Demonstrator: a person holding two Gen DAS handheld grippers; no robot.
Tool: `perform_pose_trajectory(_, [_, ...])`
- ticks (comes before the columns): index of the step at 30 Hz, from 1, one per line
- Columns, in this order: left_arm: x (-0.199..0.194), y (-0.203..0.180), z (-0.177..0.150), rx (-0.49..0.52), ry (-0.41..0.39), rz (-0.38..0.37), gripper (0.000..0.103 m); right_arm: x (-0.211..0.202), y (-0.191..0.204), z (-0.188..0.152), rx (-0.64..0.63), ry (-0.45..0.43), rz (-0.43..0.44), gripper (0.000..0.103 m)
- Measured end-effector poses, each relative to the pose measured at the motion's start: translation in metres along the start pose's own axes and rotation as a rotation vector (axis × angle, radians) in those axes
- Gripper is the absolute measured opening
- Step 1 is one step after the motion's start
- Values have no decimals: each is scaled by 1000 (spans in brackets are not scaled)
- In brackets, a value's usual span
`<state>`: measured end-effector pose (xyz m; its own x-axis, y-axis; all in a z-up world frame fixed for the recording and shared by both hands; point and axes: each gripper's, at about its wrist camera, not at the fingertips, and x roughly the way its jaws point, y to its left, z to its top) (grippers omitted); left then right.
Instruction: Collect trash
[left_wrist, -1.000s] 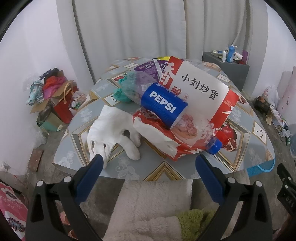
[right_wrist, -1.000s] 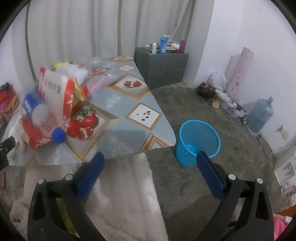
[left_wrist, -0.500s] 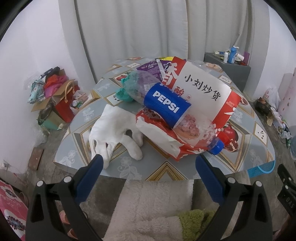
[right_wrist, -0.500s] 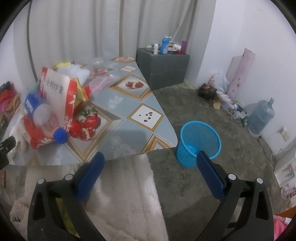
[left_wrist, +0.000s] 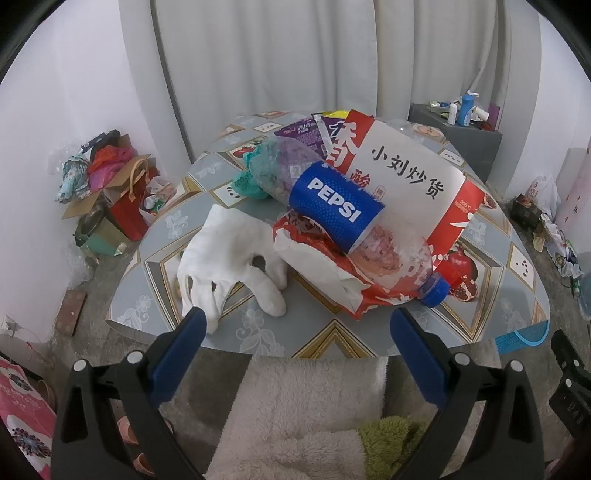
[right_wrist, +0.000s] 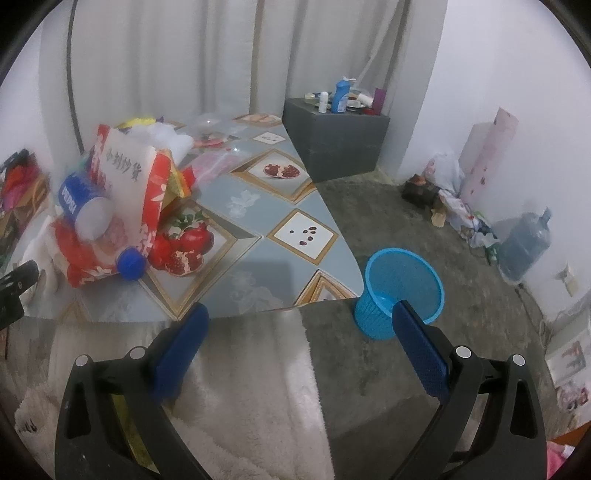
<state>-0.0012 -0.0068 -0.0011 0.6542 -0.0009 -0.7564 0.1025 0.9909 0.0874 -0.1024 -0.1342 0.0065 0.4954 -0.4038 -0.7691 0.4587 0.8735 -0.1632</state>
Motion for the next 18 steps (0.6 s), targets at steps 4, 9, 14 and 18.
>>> perform_pose_trajectory(4, [1, 0, -1, -2, 2, 2, 98, -2, 6, -1, -28, -5, 7, 95])
perform_pose_trajectory(9, [1, 2, -1, -1, 3, 7, 98, -3, 15, -2, -51, -6, 33, 95])
perform_pose_trajectory(14, [3, 10, -2, -18, 6, 21, 98, -4, 23, 0, -53, -4, 44, 95])
perform_pose_trajectory(18, [6, 19, -3, -34, 16, 26, 98, -6, 31, 0, -65, -7, 54, 95])
